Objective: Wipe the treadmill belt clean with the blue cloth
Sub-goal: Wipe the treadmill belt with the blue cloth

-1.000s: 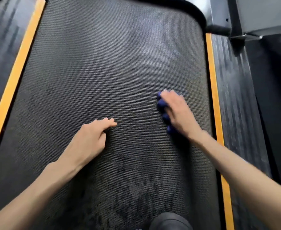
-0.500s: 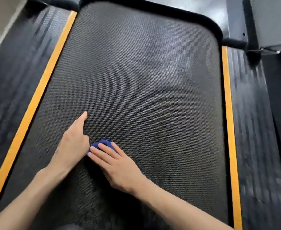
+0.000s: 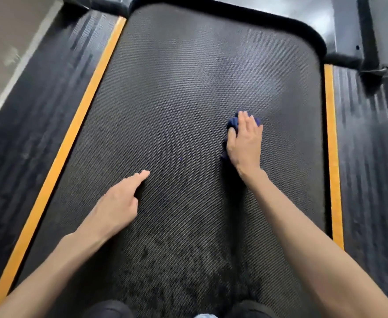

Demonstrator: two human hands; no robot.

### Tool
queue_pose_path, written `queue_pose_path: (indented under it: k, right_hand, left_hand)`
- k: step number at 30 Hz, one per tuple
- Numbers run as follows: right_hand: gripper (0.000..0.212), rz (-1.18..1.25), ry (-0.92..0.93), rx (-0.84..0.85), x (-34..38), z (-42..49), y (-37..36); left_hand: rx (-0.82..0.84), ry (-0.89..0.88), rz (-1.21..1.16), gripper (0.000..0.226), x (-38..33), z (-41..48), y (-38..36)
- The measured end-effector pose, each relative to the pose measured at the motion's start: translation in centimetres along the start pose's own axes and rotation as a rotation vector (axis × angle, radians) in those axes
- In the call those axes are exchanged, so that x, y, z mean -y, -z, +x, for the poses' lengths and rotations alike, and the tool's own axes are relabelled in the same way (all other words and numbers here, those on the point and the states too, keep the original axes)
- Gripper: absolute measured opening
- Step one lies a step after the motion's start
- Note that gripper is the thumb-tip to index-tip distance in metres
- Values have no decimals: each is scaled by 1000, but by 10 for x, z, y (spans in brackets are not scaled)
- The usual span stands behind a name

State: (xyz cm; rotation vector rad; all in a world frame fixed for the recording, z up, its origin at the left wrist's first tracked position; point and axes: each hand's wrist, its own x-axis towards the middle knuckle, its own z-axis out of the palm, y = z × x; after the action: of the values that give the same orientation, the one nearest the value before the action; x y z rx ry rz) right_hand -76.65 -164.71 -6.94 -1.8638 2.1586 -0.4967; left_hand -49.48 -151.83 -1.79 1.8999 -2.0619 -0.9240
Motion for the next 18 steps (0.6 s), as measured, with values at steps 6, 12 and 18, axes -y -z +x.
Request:
queue_pose_path:
  k: [6,12,18]
  right_hand:
    - [56,-40,809,374,55,-170,-20]
    - [47,-134,1029,393,14,-141,-11]
    - [57,-146,308,138,-56,-3,19]
  left_hand:
    - [-69,65,31,63,4,15,3]
    - [-115,101,72,63,1,13,0]
    - [-56,107,77,63,6,13,2]
